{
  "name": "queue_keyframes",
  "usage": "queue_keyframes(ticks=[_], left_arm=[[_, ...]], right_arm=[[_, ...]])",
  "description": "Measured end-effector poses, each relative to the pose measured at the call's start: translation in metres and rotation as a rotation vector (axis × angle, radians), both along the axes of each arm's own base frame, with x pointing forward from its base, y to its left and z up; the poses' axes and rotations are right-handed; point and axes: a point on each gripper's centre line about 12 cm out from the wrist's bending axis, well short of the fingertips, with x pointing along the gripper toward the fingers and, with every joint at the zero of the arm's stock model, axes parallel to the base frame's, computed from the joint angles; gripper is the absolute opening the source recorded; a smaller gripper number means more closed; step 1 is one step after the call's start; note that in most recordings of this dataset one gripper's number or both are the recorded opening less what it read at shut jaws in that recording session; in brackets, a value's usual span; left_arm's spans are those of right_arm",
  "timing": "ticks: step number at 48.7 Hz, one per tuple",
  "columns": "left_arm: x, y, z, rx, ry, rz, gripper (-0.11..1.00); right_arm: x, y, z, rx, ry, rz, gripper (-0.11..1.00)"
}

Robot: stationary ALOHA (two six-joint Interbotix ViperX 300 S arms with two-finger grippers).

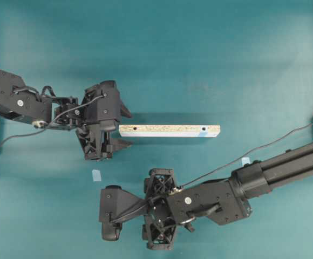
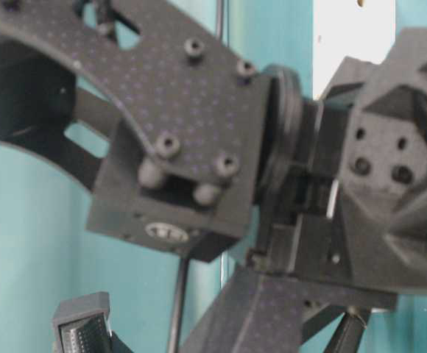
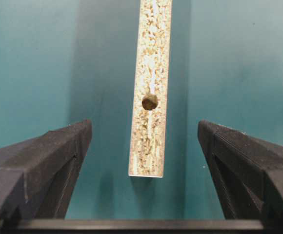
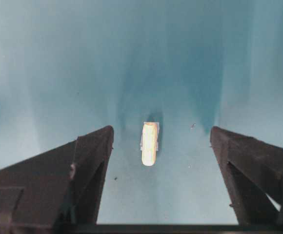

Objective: Insert the rod into the hole on the wooden board.

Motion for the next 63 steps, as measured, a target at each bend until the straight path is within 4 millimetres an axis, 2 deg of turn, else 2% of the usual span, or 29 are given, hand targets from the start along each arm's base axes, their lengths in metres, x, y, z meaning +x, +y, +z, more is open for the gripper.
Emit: queue_keyframes(ticks=[8,18,42,45,53,63], left_arm=[[0.0000,-0.0005,0.0005,-0.001,-0.002,0.000,1.00],[0.0000,-0.0011,0.0000,0.000,0.000,-0.003,1.00],[-0.0001,-0.0027,0.0004,0.000,0.000,-0.008,1.00],[0.0000,-0.0027,0.0000,0.000,0.000,-0.008,1.00],[0.0000,-0.0027,0.0000,0.000,0.000,-0.008,1.00],[0.0000,-0.0027,0.0000,0.000,0.000,-0.008,1.00]], right_arm=[[0.0000,0.0001,0.0000,0.001,0.000,-0.001,0.80],[0.0007,0.0004,-0.0012,0.004,-0.004,-0.002,0.63],[0.0019,0.0026,-0.0041,0.007,-0.011,0.001,0.61],[0.0012,0.0040,-0.0049,0.006,-0.008,0.004,0.56],[0.0003,0.0053,-0.0051,0.005,-0.005,0.005,0.33],[0.0001,0.0059,-0.0050,0.007,-0.004,-0.001,0.31]])
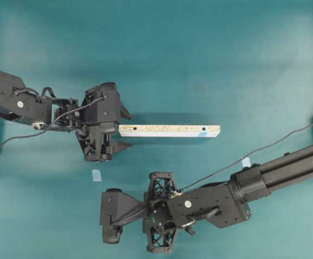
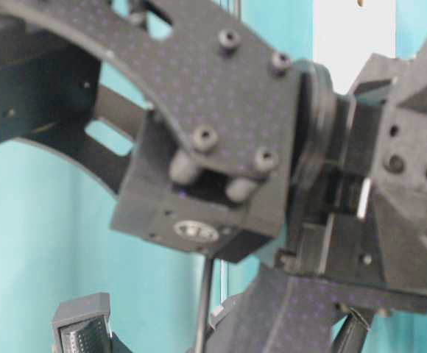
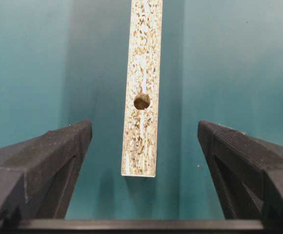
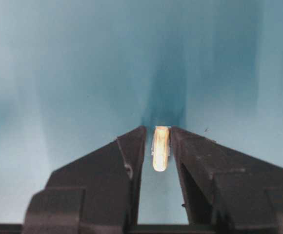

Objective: Insert the rod into the hole on the wooden board.

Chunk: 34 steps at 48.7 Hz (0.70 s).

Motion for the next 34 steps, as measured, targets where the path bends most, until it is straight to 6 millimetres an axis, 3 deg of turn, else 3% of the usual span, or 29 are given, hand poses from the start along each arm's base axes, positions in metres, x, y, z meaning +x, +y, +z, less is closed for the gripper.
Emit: queue_keyframes(ticks=[34], left_arm=[[0.0000,-0.0037,0.0000,-0.001,0.000,-0.010,1.00]], right_arm=[[0.0004,-0.0001,-0.0014,-0.001,-0.001,-0.001,0.31]])
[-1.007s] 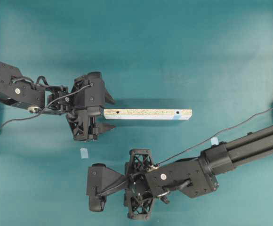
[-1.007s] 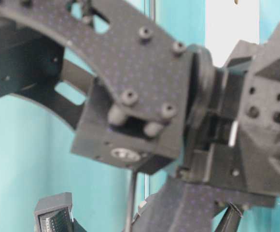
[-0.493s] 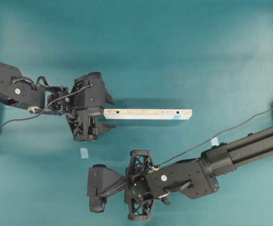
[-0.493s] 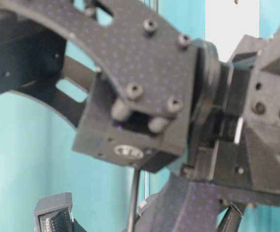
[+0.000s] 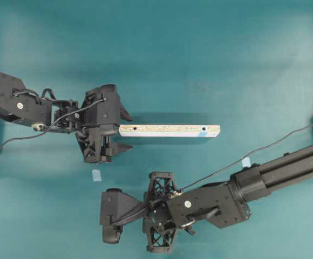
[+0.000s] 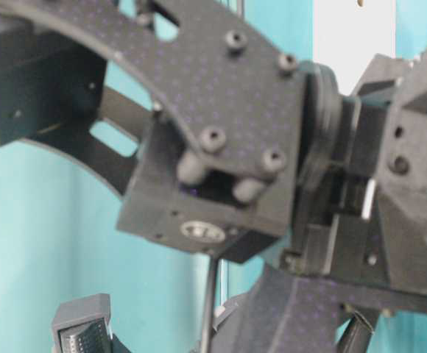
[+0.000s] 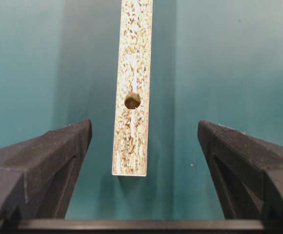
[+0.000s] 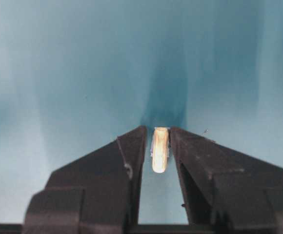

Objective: Insert the rod into the hole on the wooden board.

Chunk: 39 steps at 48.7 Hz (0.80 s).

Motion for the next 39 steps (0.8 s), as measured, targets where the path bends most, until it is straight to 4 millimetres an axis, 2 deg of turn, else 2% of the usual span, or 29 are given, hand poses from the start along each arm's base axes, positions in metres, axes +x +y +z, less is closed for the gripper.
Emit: queue_keyframes(ticks=[15,19,24,39], left_arm=[[0.0000,0.0000,0.0000,-0.001,0.000,0.001,1.00],[0.0000,0.0000,0.0000,0.000,0.000,0.000,1.00],[-0.0005,0.0000,-0.0004,0.000,0.002,0.000,1.00],[-0.0014,0.0001,-0.0007,-0.001,0.003,0.001,1.00]], right_arm=[[0.0000,0.0000,0.0000,0.000,0.000,0.000,0.28],[-0.0003,-0.0002,-0.0005,-0.002,0.001,0.001,0.23],[0.0000,-0.0001,0.0000,-0.001,0.000,0.001,0.11],[0.0011,-0.0033,0.0001,-0.029,-0.009,0.014,0.10]])
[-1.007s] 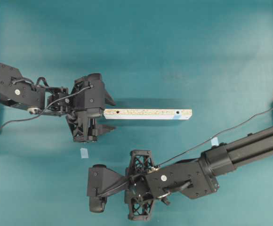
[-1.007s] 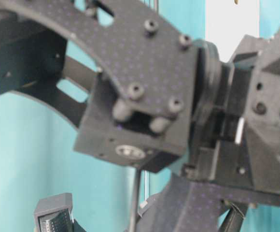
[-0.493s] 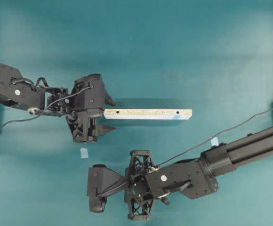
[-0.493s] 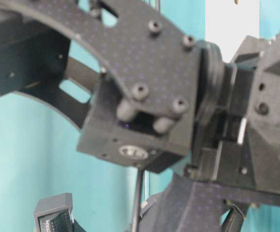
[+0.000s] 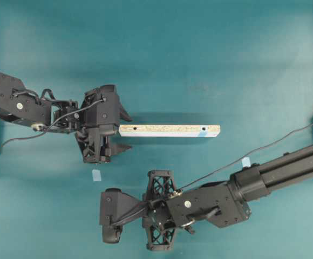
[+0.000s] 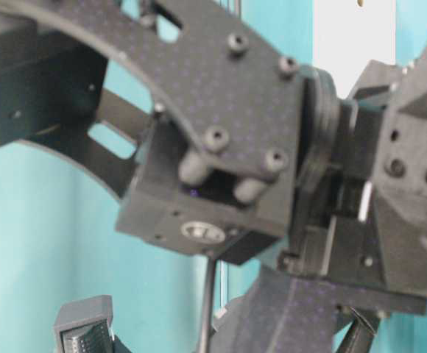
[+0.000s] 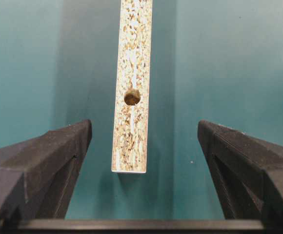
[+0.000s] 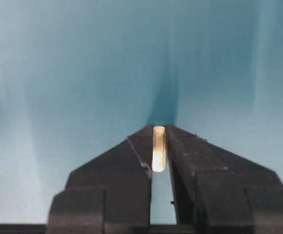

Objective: Insert the rod into the hole on the wooden board.

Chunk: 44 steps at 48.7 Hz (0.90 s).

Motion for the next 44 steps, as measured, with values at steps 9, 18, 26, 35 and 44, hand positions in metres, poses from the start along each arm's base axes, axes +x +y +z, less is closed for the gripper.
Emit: queue_keyframes(ticks=[9,18,26,35,44], left_arm=[[0.000,0.000,-0.001,0.001,0.002,-0.001,1.00],[0.000,0.000,-0.001,0.000,0.003,0.000,1.00],[-0.001,-0.001,-0.001,0.000,0.006,-0.002,1.00],[-0.004,0.000,-0.004,-0.002,0.015,0.000,1.00],[-0.005,-0.005,-0.004,-0.006,0.017,-0.009,1.00]], right_arm=[[0.000,-0.001,0.000,-0.005,0.005,-0.001,0.10],[0.001,-0.009,0.011,-0.067,-0.041,0.032,0.10],[-0.002,-0.020,0.035,-0.097,-0.146,0.021,0.10],[-0.016,-0.030,0.049,-0.054,-0.286,-0.022,0.10],[-0.042,-0.044,0.065,-0.036,-0.393,-0.025,0.10]])
